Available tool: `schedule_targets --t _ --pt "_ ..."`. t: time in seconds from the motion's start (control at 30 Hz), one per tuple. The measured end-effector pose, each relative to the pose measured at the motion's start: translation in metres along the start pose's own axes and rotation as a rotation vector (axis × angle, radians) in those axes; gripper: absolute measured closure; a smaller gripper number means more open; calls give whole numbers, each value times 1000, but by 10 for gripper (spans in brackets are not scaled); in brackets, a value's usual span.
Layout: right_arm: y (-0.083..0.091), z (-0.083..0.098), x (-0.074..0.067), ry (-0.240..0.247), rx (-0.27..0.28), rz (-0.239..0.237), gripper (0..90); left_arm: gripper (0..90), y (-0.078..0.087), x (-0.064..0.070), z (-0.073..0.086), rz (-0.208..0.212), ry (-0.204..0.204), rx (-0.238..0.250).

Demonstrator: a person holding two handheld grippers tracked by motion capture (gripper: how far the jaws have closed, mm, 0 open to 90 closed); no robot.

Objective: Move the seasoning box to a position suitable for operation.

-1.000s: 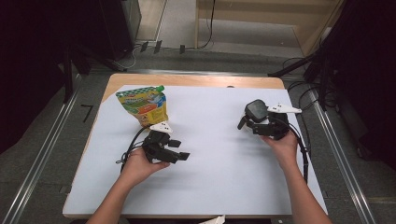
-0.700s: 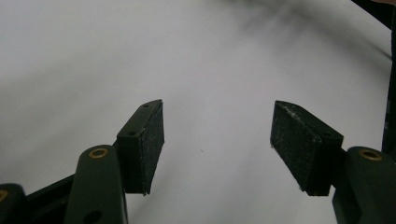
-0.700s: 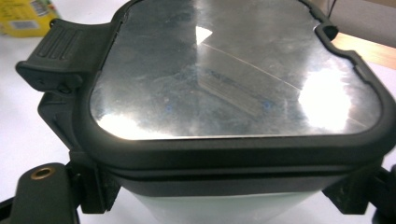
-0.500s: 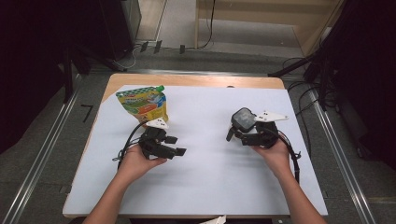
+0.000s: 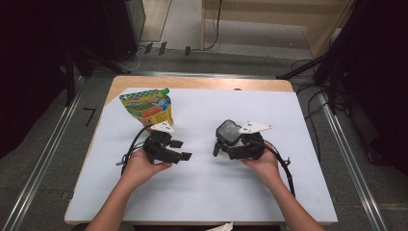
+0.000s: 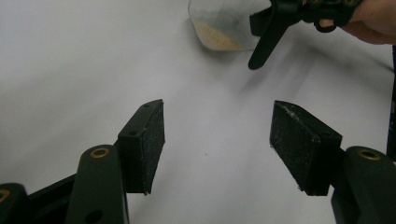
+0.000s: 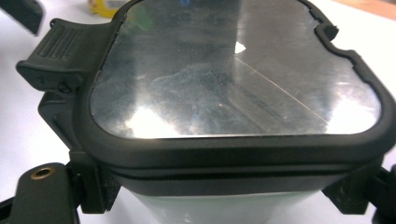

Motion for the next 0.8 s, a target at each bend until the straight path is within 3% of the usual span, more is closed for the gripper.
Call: schedule_targets --t 0.2,0.5,0.73,0.8 --pt "-10 1 -16 40 -10 -18 157 368 0 0 1 2 -2 2" --pt "-12 7 -20 66 -12 -7 157 402 -5 2 0 1 -10 -2" --pt "-9 8 -21 54 -15 -7 154 423 -6 2 -2 9 -9 -4" --pt "-7 9 -20 40 -13 -14 151 444 -7 2 -3 28 -2 4"
Point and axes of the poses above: each handheld gripper's, and its own axes: y roughly backward along the jaws, z roughly out of its underside, x roughly to its right, the point moved 1 cm from there along -y, roughly forward along the jaws, and after that the axes turned 6 degrees about -y, right-handed, at the moved point
